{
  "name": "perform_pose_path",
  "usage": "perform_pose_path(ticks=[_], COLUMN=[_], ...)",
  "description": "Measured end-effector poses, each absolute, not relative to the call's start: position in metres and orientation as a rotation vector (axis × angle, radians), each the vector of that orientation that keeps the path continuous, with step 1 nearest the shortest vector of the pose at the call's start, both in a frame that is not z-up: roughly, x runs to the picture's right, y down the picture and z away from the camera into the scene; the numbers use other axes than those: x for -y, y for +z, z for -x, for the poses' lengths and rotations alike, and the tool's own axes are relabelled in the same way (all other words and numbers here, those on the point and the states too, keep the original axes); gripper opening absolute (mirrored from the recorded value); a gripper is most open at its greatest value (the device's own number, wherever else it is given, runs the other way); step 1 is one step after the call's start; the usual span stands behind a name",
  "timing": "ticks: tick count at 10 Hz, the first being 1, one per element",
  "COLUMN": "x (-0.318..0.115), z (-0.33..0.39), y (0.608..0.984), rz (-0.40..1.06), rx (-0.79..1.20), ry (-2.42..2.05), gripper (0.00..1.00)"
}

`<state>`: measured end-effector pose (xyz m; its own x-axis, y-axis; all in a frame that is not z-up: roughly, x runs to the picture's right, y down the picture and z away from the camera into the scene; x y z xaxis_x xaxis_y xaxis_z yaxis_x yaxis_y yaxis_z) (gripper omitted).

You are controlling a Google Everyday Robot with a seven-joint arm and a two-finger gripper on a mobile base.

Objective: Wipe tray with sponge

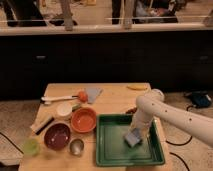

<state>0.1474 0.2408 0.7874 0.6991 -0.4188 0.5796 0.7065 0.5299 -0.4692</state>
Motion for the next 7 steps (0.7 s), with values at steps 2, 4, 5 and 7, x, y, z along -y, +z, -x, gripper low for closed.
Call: perform_pose_path(ticks=[2, 4, 5, 7], x=[-0.2373, -0.2347, -0.2347, -0.235], z=[-0.1365, -0.1338, -0.1339, -0.1336], y=[0.7886, 0.789, 0.7889, 0.7892], rz=[0.745, 0.742, 0.742, 0.742], rx=[0.446, 0.463, 0.462, 0.463], ry=[-0.704, -0.711, -0.71, -0.71], gripper=[0.0, 0.0, 0.0, 0.0])
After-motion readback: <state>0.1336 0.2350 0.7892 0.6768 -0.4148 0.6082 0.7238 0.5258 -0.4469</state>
